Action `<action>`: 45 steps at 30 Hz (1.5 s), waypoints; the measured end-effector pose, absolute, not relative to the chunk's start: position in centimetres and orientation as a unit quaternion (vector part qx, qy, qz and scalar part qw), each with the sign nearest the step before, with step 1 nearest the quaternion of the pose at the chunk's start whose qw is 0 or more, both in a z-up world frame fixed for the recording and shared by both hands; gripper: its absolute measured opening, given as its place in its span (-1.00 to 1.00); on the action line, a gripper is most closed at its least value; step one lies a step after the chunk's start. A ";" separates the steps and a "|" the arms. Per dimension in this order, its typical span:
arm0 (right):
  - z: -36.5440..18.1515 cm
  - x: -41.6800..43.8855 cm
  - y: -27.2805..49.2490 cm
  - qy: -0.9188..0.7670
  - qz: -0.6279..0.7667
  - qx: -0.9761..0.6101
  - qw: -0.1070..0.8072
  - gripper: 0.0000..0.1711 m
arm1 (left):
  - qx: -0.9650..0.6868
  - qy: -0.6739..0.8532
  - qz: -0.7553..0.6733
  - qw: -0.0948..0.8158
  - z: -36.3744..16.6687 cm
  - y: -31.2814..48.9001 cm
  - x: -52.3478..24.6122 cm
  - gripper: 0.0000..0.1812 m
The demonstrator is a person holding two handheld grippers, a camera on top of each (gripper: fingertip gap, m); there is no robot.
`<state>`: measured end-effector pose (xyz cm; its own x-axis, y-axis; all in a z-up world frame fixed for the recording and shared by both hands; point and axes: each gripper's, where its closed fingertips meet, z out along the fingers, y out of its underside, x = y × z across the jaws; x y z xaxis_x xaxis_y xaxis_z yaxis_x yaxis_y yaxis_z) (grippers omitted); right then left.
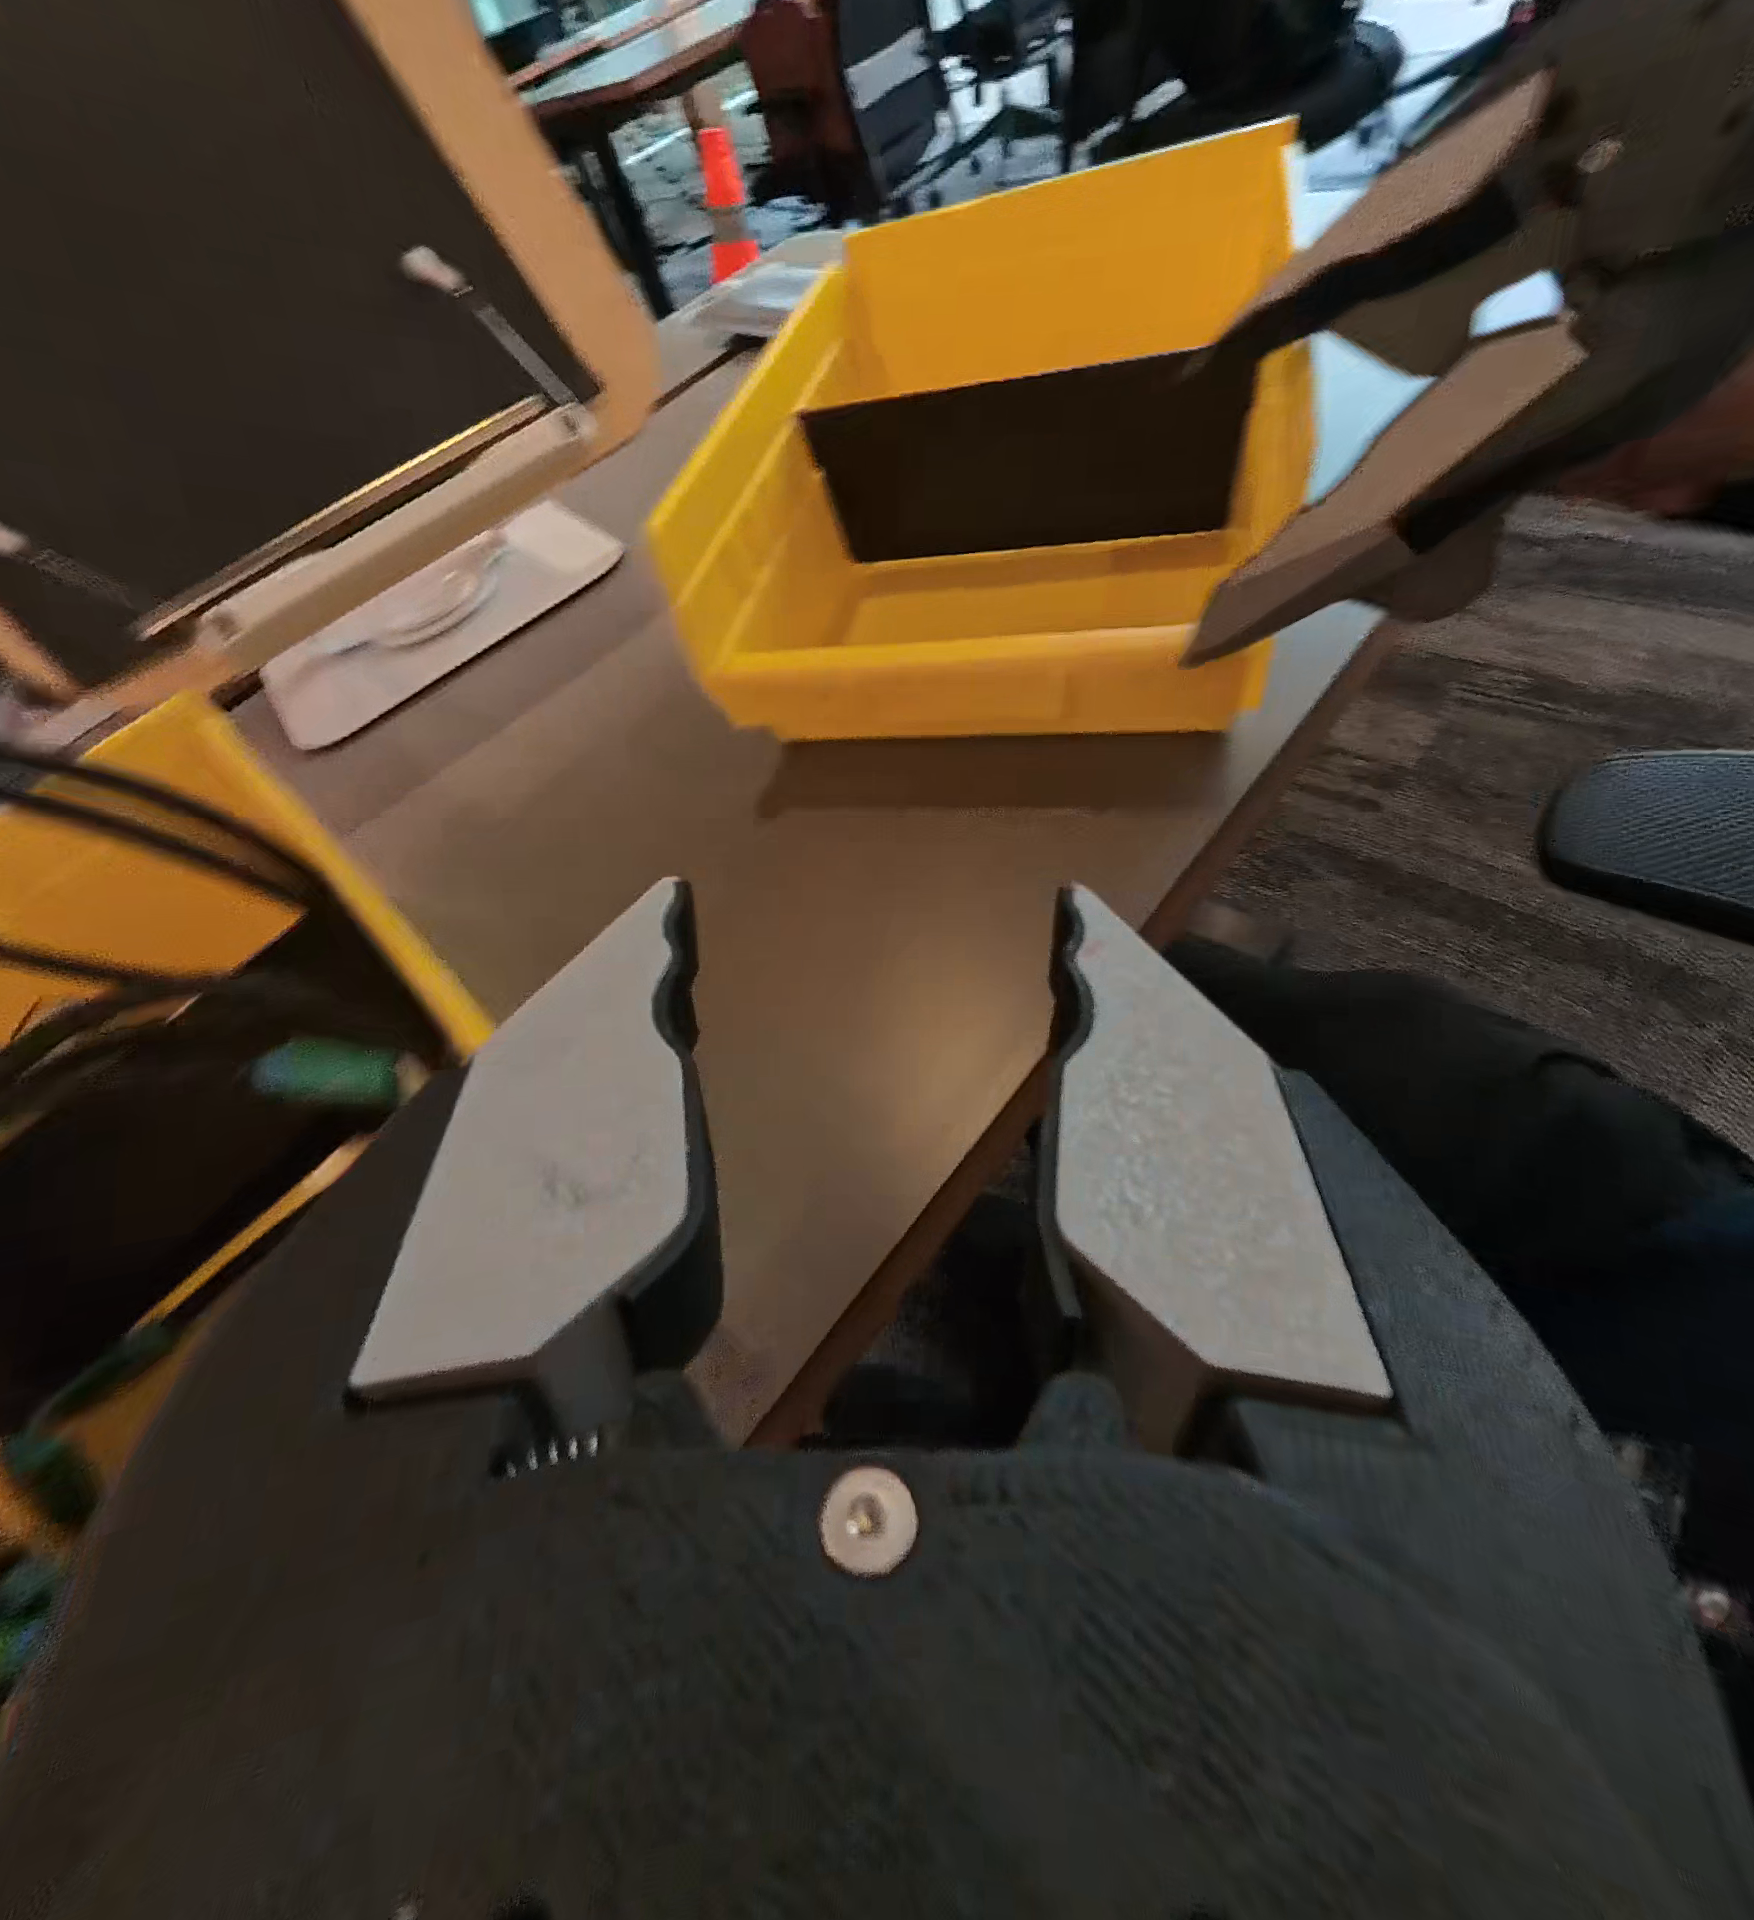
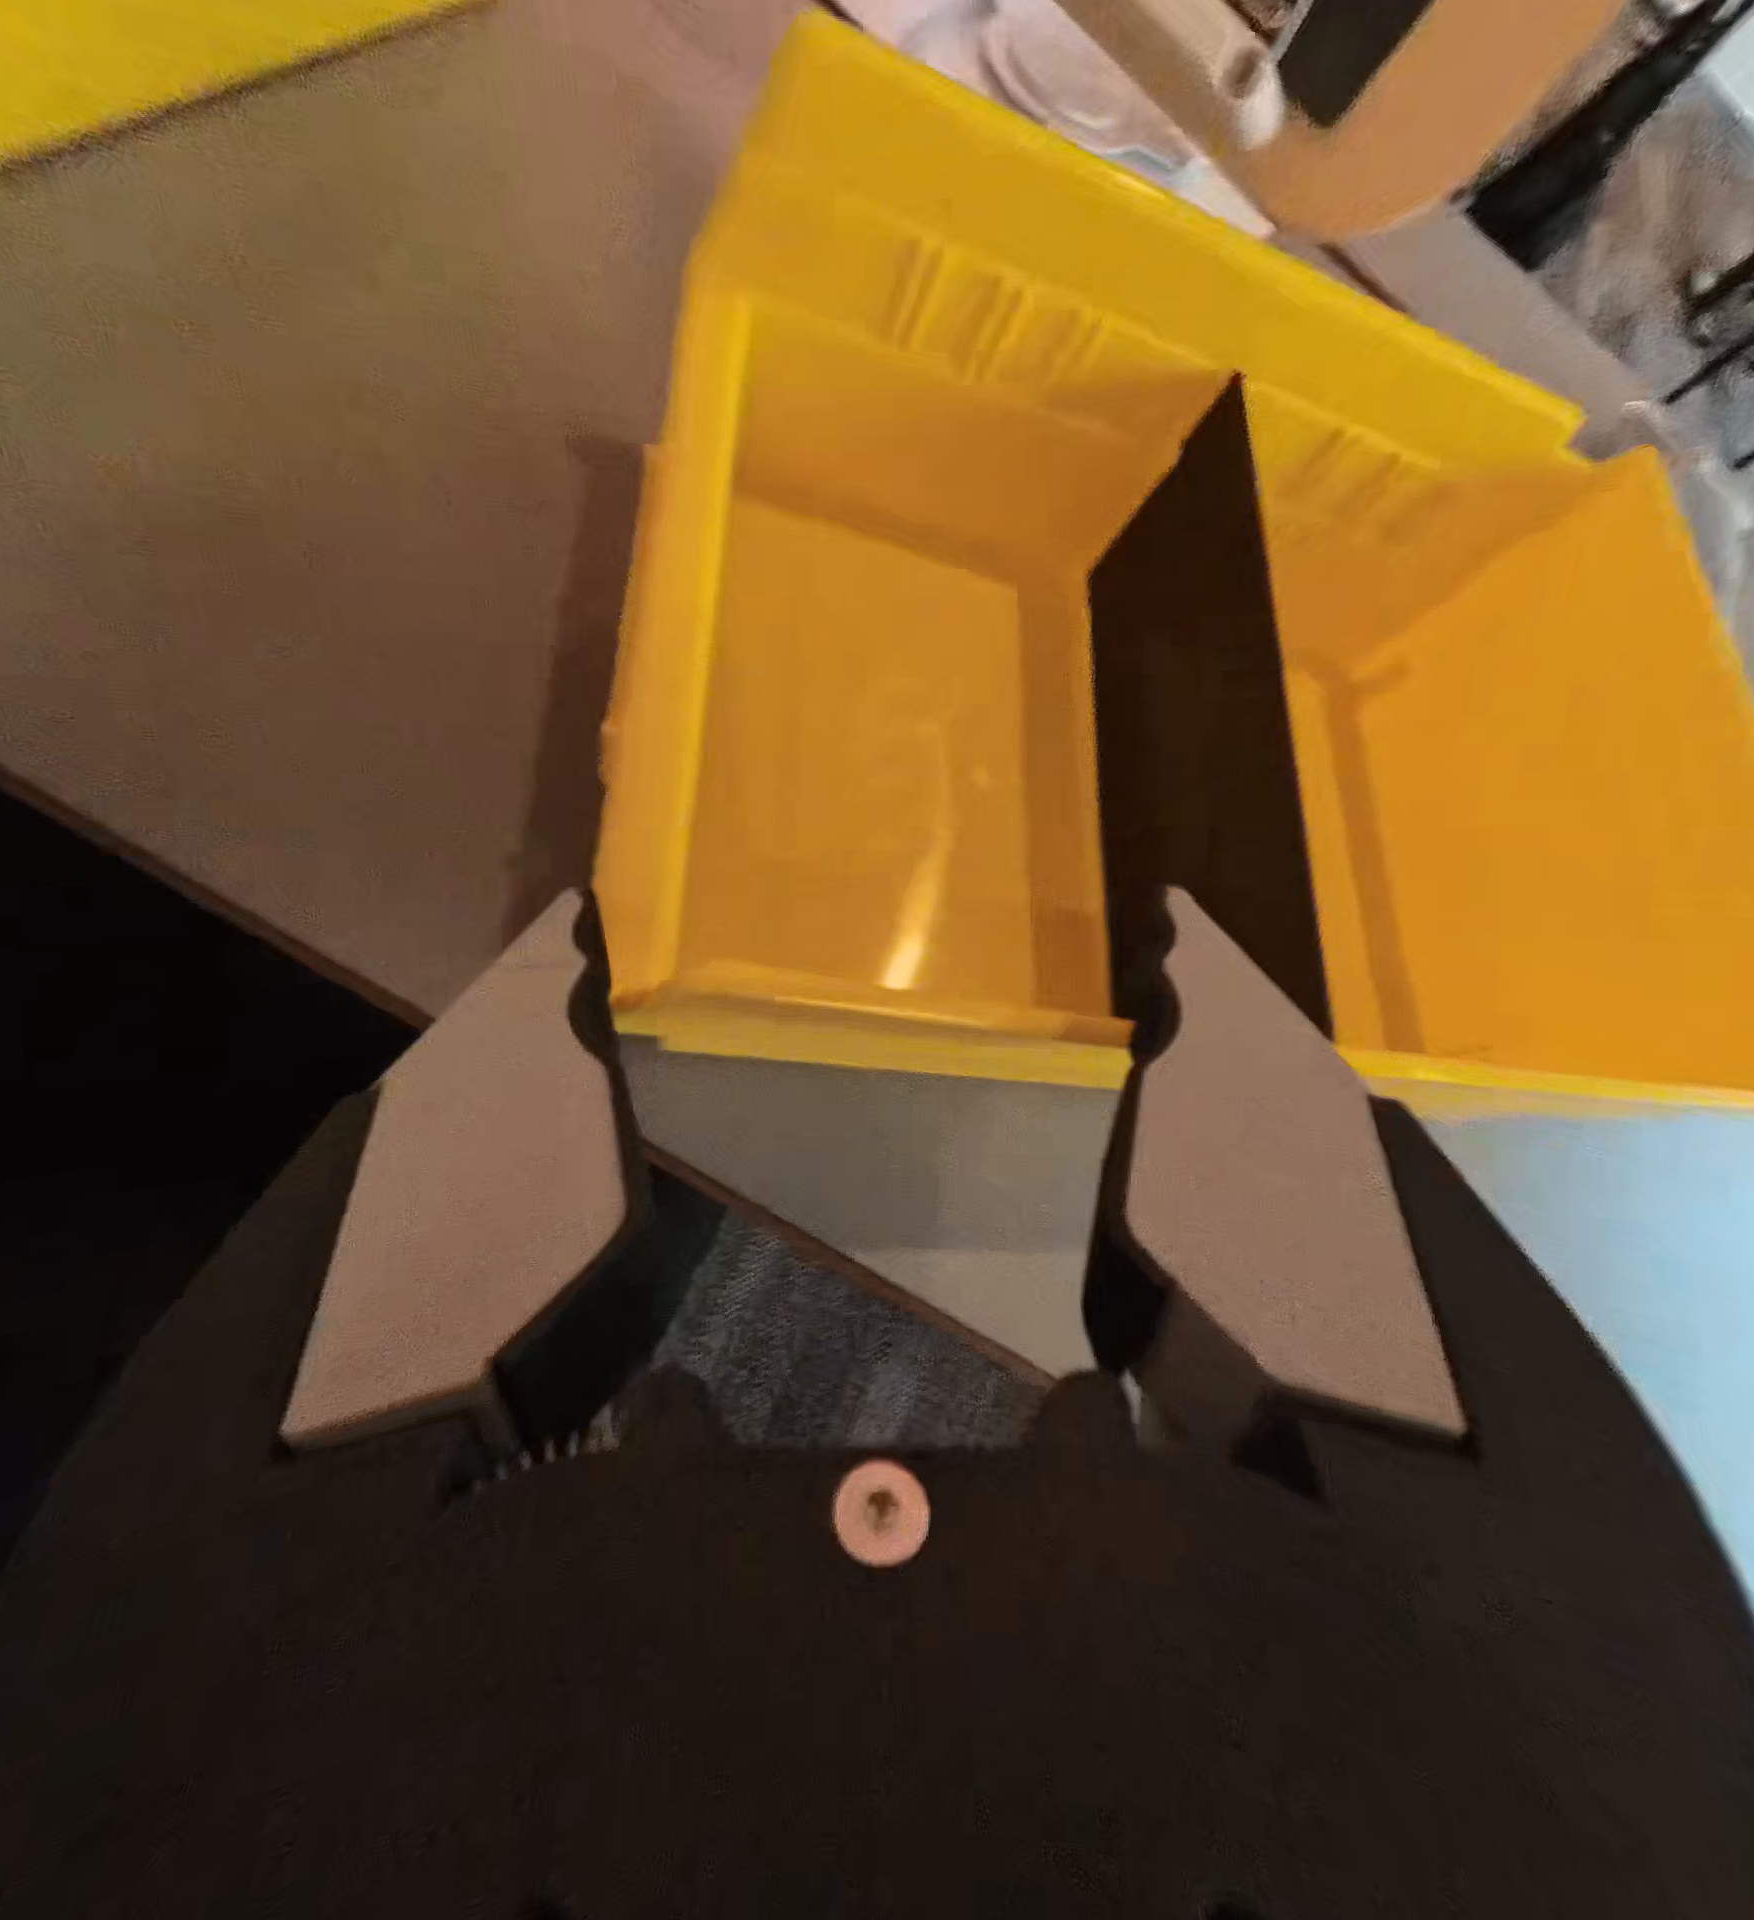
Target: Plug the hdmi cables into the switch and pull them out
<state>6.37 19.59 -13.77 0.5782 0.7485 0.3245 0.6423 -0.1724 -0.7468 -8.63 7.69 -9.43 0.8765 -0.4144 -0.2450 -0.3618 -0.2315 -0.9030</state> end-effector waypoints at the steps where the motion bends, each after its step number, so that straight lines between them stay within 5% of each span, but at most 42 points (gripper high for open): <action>1: -14.0 7.3 20.2 -0.453 0.044 -0.765 0.455 0.21 | -0.789 0.231 -0.014 0.569 -9.5 7.3 -10.3 -0.26; 11: -11.0 25.4 24.8 -0.369 -0.117 -0.794 0.468 0.14 | -0.808 0.131 0.010 0.575 -10.1 5.7 -18.6 -0.22; 17: -9.4 17.2 20.2 -0.382 0.127 -0.754 0.519 0.06 | -0.789 0.118 0.018 0.603 -11.1 9.2 -15.8 -0.25; 20: -12.1 14.2 20.5 -0.398 0.115 -0.764 0.495 0.06 | -0.806 0.116 0.043 0.579 -13.3 11.3 -15.1 -0.26; 24: -15.0 11.3 21.8 -0.398 0.122 -0.779 0.470 0.06 | -0.791 0.121 0.138 0.583 -13.1 12.1 -17.2 -0.71; 31: -16.1 11.0 23.6 -0.434 0.055 -0.765 0.472 -0.58 | -0.792 0.054 0.159 0.586 -12.9 9.4 -24.5 -0.98; 39: -15.4 14.6 25.5 -0.397 0.020 -0.782 0.481 -0.95 | -0.787 -0.042 0.152 0.597 -12.8 5.2 -30.8 -0.97; 45: -15.3 14.6 27.6 -0.382 0.015 -0.788 0.484 -0.95 | -0.779 -0.078 0.204 0.588 -12.6 6.4 -33.2 -0.99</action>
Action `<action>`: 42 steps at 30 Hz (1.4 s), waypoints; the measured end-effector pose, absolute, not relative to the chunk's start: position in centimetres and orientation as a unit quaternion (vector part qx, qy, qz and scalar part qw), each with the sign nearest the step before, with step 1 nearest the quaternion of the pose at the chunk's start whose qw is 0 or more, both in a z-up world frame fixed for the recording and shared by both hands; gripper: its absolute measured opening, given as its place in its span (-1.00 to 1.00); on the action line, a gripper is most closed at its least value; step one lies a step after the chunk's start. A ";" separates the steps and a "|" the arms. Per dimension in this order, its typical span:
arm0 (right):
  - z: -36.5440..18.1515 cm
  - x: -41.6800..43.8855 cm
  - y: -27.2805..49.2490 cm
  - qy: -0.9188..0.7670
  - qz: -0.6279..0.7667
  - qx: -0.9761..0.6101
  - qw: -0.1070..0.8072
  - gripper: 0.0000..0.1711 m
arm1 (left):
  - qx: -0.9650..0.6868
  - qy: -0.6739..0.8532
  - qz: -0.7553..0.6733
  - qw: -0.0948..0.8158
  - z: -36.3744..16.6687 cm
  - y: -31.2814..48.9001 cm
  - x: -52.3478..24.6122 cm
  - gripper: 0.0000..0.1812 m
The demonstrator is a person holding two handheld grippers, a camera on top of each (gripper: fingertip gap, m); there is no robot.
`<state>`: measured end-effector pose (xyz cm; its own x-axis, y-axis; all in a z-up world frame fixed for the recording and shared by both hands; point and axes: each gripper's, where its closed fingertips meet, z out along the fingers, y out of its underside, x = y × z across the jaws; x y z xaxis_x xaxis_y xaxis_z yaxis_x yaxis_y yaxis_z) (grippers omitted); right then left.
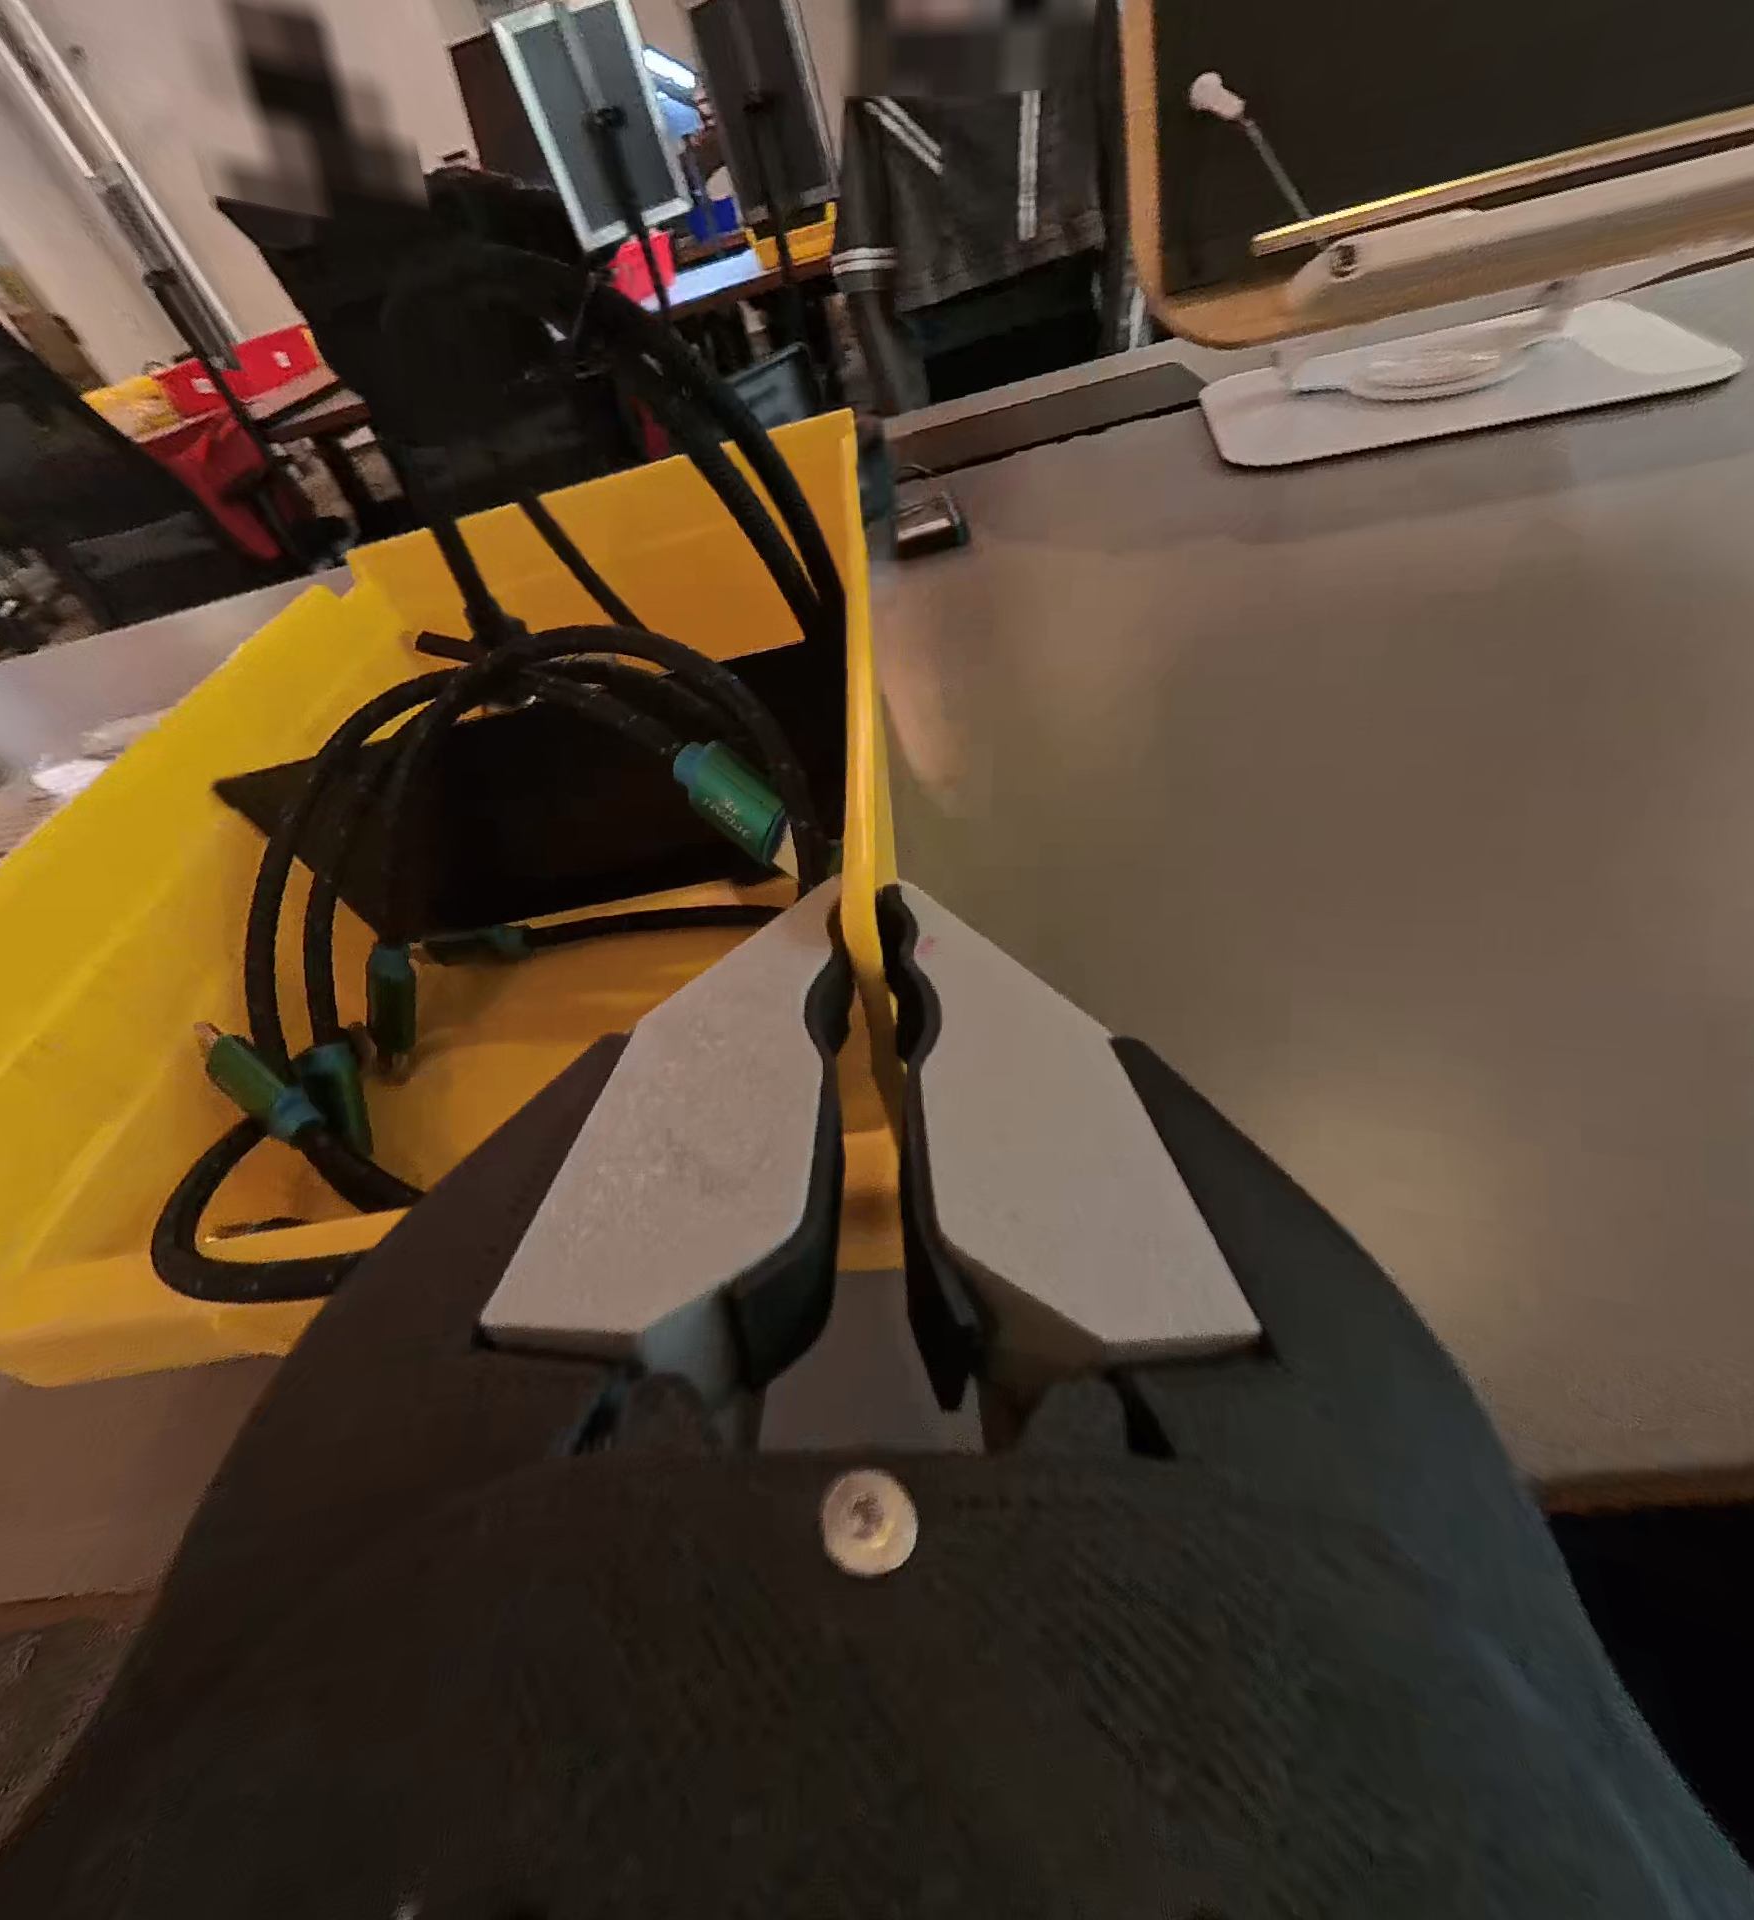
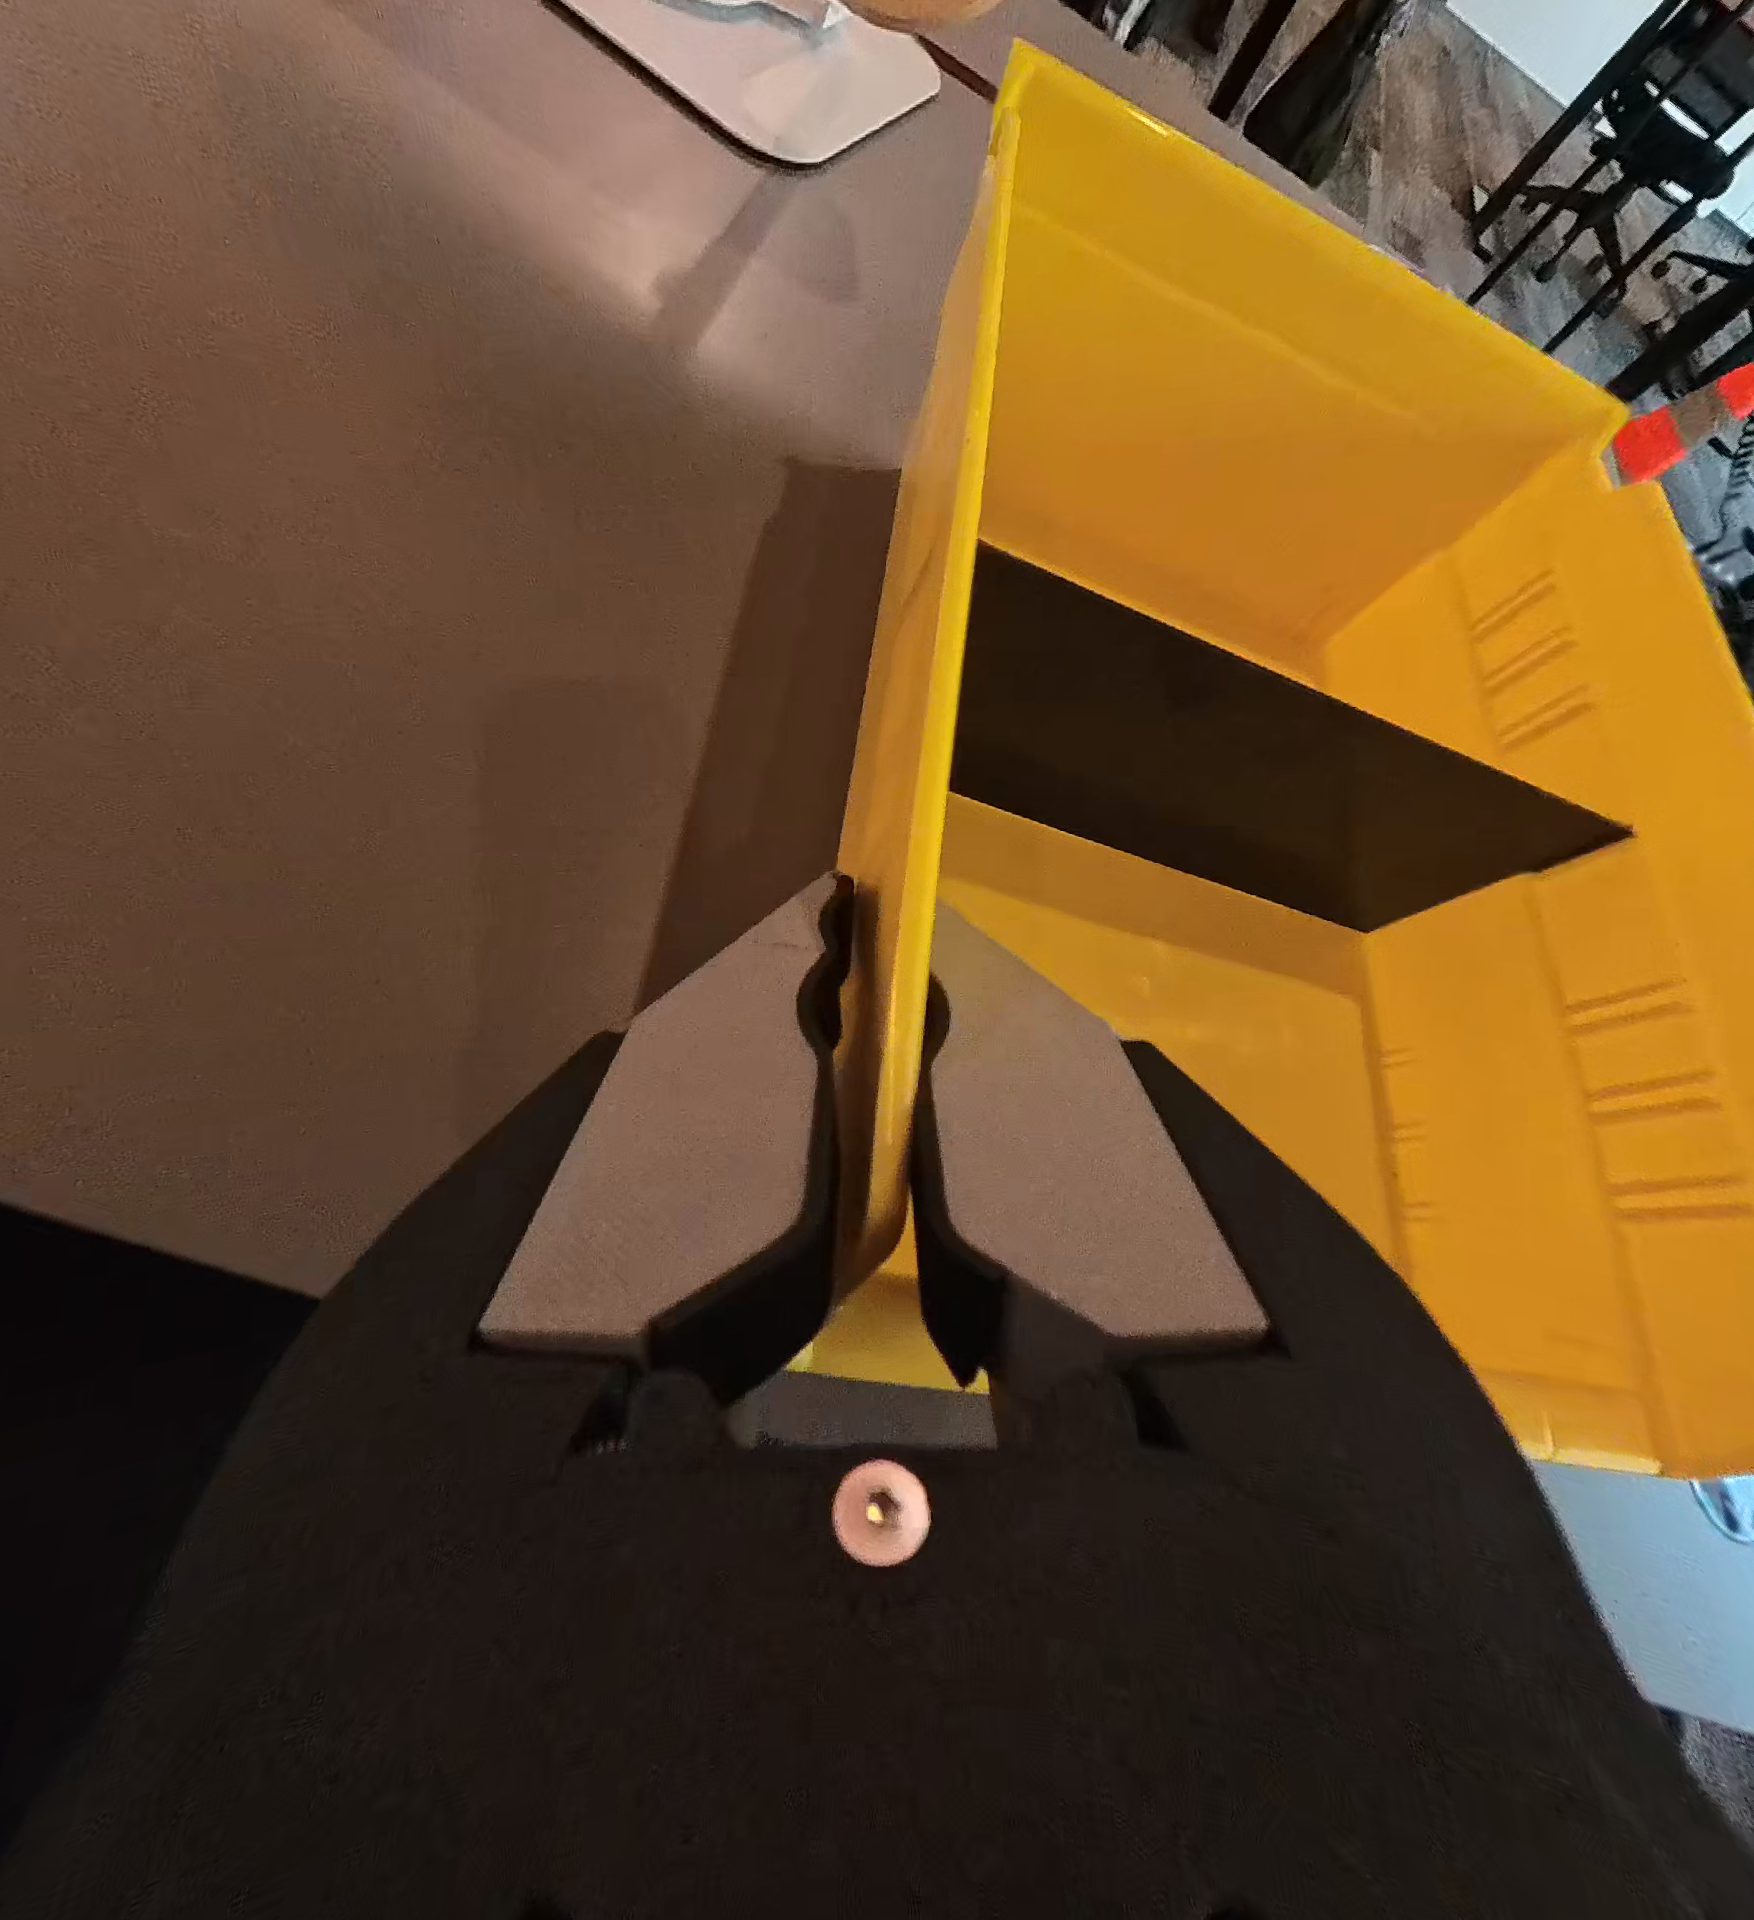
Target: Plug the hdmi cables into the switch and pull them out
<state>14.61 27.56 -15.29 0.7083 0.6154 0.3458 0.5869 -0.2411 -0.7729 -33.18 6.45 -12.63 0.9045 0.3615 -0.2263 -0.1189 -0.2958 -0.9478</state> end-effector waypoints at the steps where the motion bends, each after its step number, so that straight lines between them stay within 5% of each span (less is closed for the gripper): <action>1: -15.3 14.5 28.0 -0.376 0.011 -0.791 0.483 -0.95 | -0.779 -0.084 0.204 0.586 -12.7 6.9 -33.6 -0.99; 6: -15.2 14.7 30.1 -0.335 -0.013 -0.805 0.489 -0.94 | -0.779 -0.072 0.161 0.601 -11.4 7.1 -32.7 -0.84; 9: -15.1 15.5 30.4 -0.317 -0.020 -0.814 0.486 -0.88 | -0.775 -0.045 0.165 0.608 -9.5 5.8 -31.7 -0.60; 11: -13.6 16.0 29.7 -0.315 -0.026 -0.810 0.494 -0.63 | -0.781 -0.019 0.143 0.608 -8.4 5.2 -30.1 -0.40; 13: -10.2 15.5 28.2 -0.317 -0.004 -0.787 0.530 -0.66 | -0.786 0.016 0.109 0.608 -7.5 5.1 -27.7 -0.31; 18: -4.1 7.7 23.1 -0.393 0.155 -0.703 0.572 -0.54 | -0.780 0.116 0.033 0.614 -7.2 9.9 -19.8 -0.32; 21: -5.4 1.3 22.2 -0.444 0.216 -0.699 0.517 -0.24 | -0.775 0.142 0.008 0.616 -8.5 15.9 -17.1 -0.42; 34: -16.1 -14.5 37.2 -0.466 0.184 -0.716 0.487 -0.41 | -0.757 0.153 0.131 0.622 -12.6 32.6 -20.8 -0.77; 42: -17.3 -16.6 38.3 -0.478 0.235 -0.732 0.425 -0.30 | -0.780 0.145 0.081 0.603 -13.3 34.6 -22.4 -0.65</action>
